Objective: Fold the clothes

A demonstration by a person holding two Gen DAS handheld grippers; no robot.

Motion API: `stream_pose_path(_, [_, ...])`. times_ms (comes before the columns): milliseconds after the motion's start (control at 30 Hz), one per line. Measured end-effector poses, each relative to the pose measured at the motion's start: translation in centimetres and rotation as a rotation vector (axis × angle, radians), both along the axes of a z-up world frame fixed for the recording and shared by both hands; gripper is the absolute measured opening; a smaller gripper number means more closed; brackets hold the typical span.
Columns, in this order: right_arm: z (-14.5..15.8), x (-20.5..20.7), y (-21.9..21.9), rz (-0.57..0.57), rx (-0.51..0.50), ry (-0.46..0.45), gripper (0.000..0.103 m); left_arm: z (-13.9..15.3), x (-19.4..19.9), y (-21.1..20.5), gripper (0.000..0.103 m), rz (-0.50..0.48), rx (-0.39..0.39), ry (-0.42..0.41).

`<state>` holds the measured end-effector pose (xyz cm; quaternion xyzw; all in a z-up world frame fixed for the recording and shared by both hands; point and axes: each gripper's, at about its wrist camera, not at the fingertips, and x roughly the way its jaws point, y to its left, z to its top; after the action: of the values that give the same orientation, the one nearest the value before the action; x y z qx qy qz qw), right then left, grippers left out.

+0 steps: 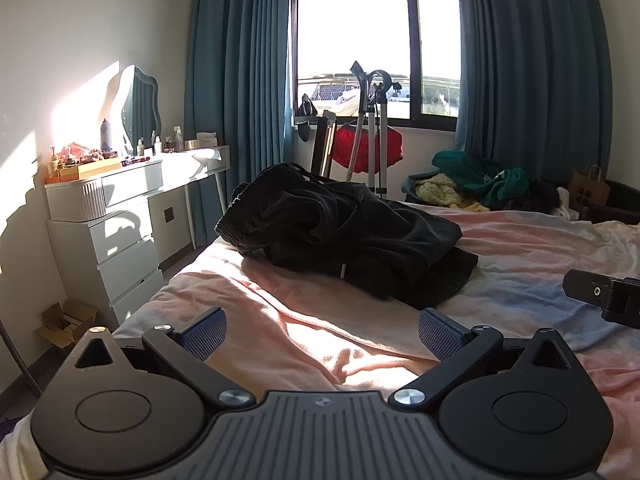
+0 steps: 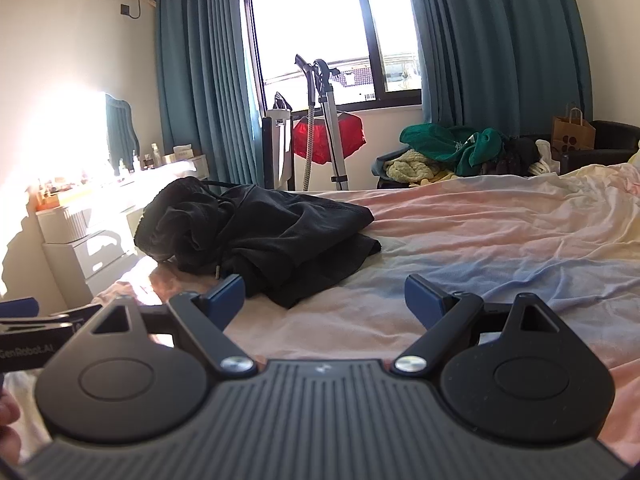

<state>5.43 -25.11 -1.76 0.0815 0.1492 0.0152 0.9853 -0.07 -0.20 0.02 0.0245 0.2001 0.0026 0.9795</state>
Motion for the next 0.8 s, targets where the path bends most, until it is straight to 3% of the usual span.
stream_pose_path(800, [-0.07,0.13,0.12,-0.009,0.007,0.003,0.089,-0.18,-0.53,-0.08,0.103,0.025,0.011,-0.048])
